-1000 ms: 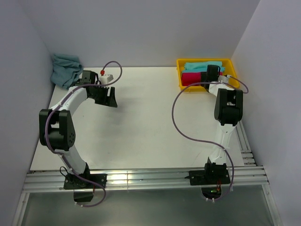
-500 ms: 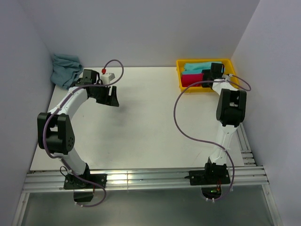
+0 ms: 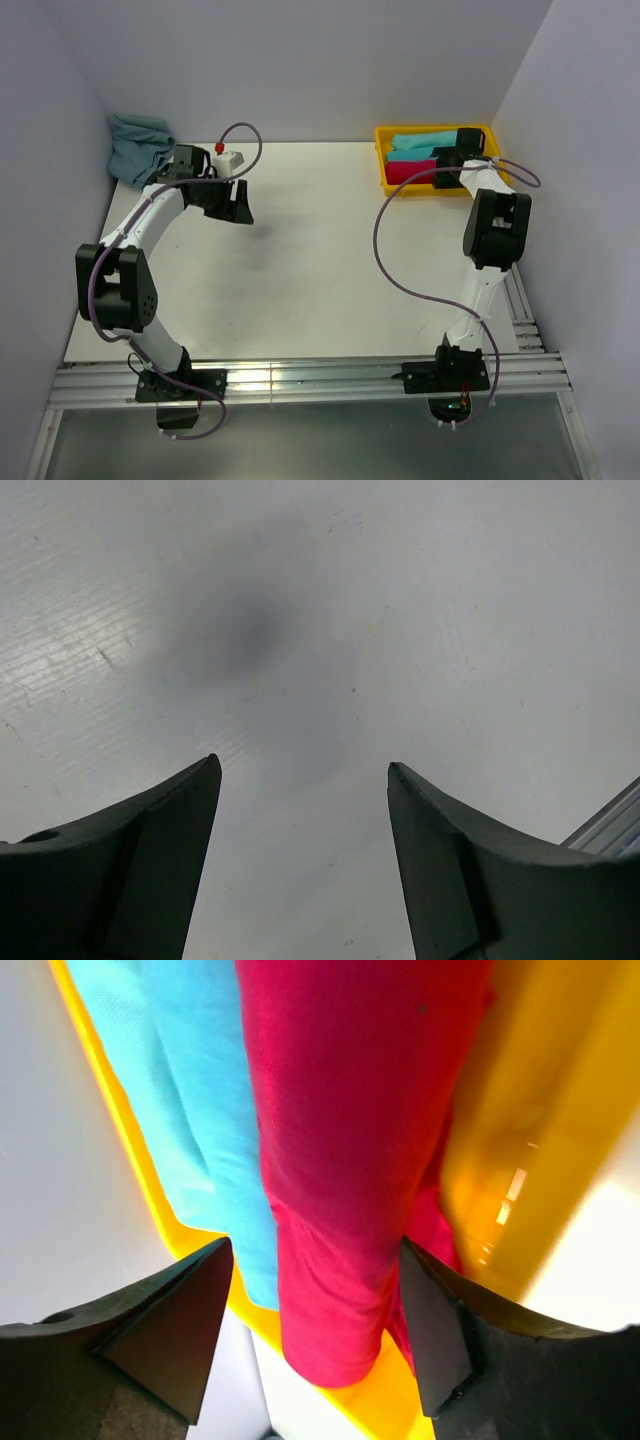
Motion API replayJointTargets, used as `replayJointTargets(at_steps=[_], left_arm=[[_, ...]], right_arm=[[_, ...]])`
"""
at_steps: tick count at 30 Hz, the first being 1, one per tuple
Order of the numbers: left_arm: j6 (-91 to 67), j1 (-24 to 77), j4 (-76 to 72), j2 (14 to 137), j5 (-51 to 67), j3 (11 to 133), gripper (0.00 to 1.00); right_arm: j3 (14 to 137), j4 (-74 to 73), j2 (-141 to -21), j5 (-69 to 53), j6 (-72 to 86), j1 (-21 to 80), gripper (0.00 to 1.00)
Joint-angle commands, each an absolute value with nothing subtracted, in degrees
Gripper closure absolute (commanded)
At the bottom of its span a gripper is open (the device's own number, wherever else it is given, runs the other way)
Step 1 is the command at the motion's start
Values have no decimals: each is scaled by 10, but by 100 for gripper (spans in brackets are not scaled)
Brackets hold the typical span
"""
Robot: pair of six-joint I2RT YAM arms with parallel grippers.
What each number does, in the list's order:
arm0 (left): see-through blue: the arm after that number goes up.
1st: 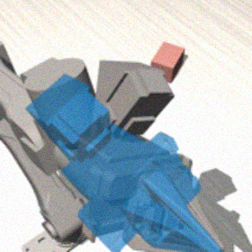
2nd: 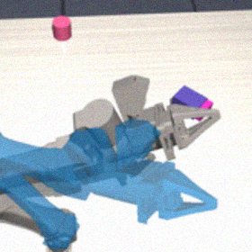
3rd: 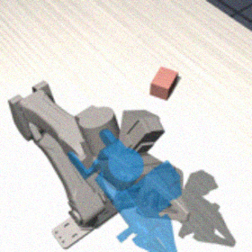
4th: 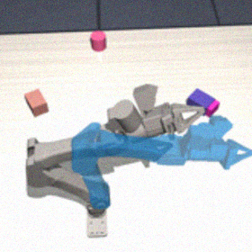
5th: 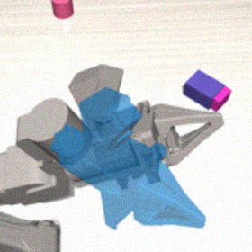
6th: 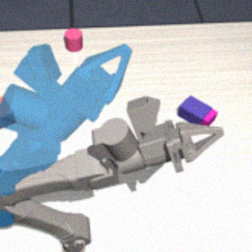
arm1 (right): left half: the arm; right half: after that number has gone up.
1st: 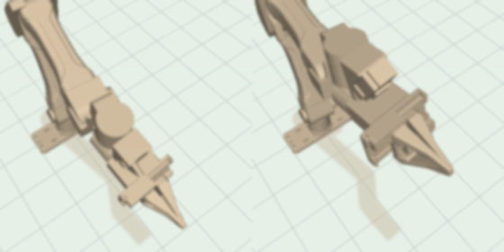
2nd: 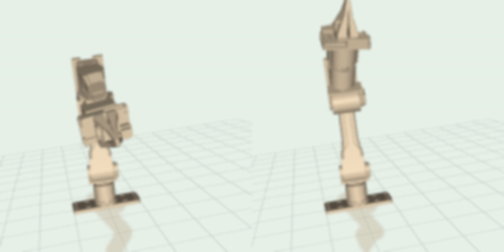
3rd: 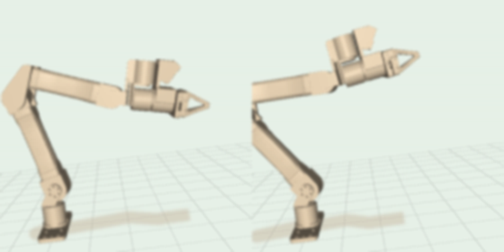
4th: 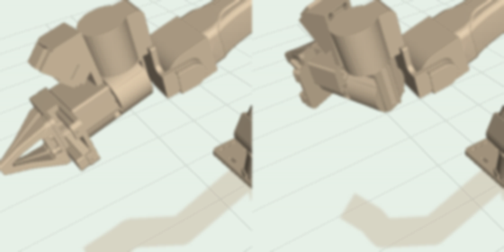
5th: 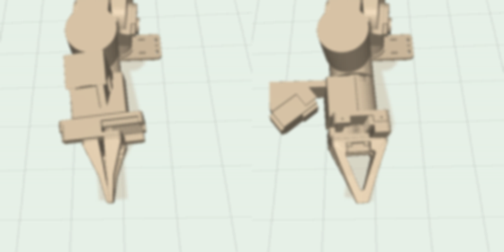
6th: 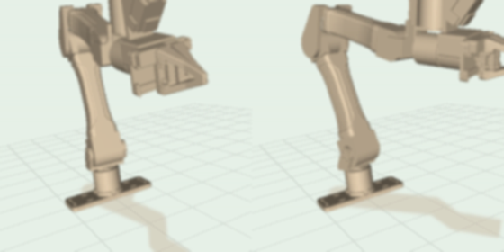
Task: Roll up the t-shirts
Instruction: Place the rolled tshirt into the container
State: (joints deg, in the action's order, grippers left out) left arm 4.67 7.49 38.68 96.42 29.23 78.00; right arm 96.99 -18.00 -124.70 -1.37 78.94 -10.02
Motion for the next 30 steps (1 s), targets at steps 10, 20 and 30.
replayJointTargets(at_steps=[10,20,30], left_arm=[[36,77,391,924,323,807,27],[52,75,414,879,329,828,25],[61,62,427,810,317,807,24]], right_arm=[[990,-282,-1165,-33,774,-117,24],[776,-171,-984,-24,689,-96,17],[555,-76,-702,156,531,94,7]])
